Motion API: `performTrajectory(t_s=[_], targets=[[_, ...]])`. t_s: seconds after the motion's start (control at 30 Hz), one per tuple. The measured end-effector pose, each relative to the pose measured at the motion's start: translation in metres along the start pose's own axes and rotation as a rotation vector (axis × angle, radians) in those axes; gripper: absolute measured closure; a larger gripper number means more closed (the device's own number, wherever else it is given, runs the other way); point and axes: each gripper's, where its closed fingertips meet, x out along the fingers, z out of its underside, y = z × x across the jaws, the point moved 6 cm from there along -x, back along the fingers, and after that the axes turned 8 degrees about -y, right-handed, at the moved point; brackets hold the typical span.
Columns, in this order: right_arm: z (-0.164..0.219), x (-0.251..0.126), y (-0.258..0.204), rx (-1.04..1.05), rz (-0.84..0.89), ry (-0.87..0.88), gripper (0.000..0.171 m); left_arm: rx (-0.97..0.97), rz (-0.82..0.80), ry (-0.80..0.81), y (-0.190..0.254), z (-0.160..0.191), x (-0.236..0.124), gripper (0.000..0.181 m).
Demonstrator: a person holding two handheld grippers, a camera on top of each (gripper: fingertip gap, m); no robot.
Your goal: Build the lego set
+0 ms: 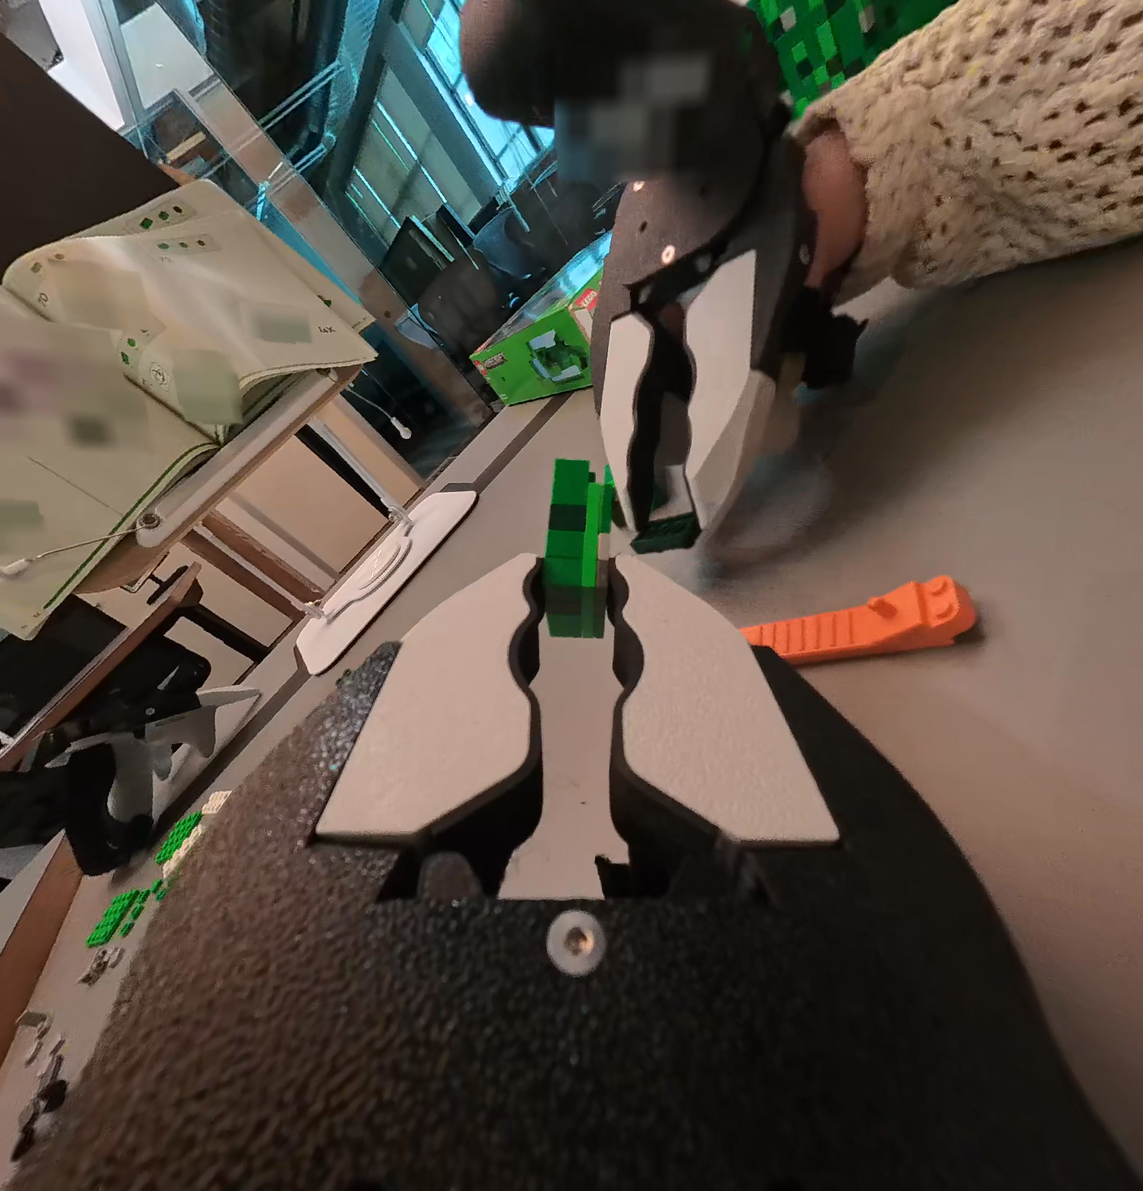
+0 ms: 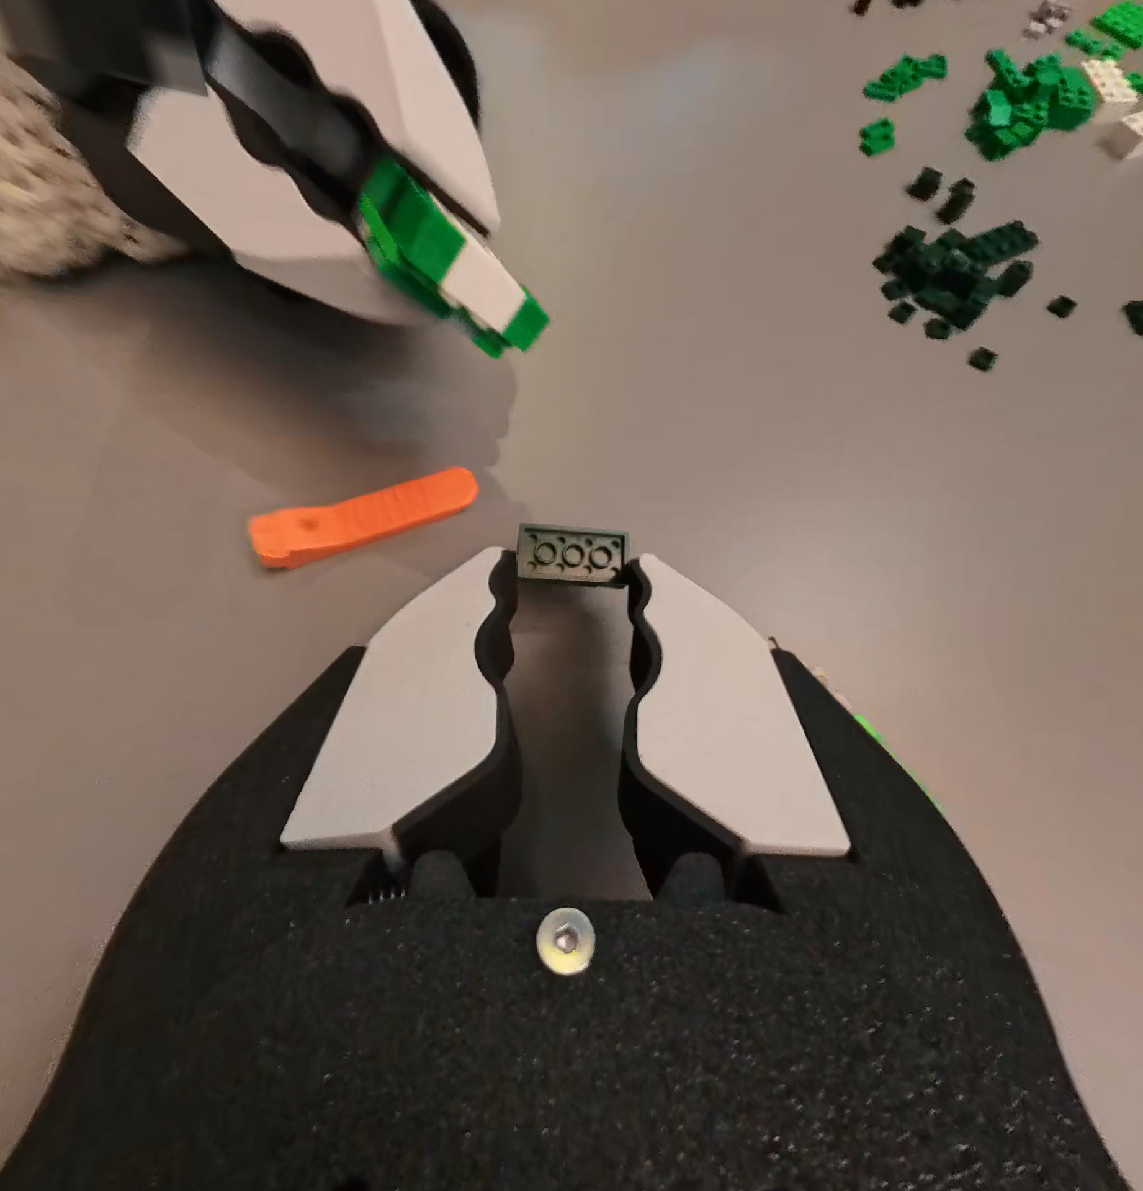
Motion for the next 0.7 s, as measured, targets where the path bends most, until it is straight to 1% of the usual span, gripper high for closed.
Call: performTrajectory(t_s=[0.1,0.2,0.27,0.33,0.4,0.7], targets=[[-0.008,-0.007,-0.012,0.105,-0.224,0.094,0.139,0.029,0.014,0.018,0.004,-0.002,-0.001,0.163],[-0.017,-0.015,-0.017,0.323,-0.485,0.200,0.139,0.018,0.053,0.020,0.007,-0.003,-0.001,0.163],[-0.021,-0.021,-0.016,0.484,-0.667,0.269,0.139,0.026,0.041,0.026,0.007,-0.004,-0.002,0.163],[-0.022,-0.025,-0.013,0.596,-0.796,0.327,0.139,0.033,0.033,0.035,0.006,-0.005,-0.003,0.163],[-0.019,-0.026,-0.013,0.624,-0.849,0.341,0.139,0.044,0.024,0.038,0.006,-0.005,-0.003,0.163],[-0.021,-0.028,-0.017,0.643,-0.922,0.341,0.139,0.030,0.030,0.047,0.006,-0.005,-0.003,0.163]])
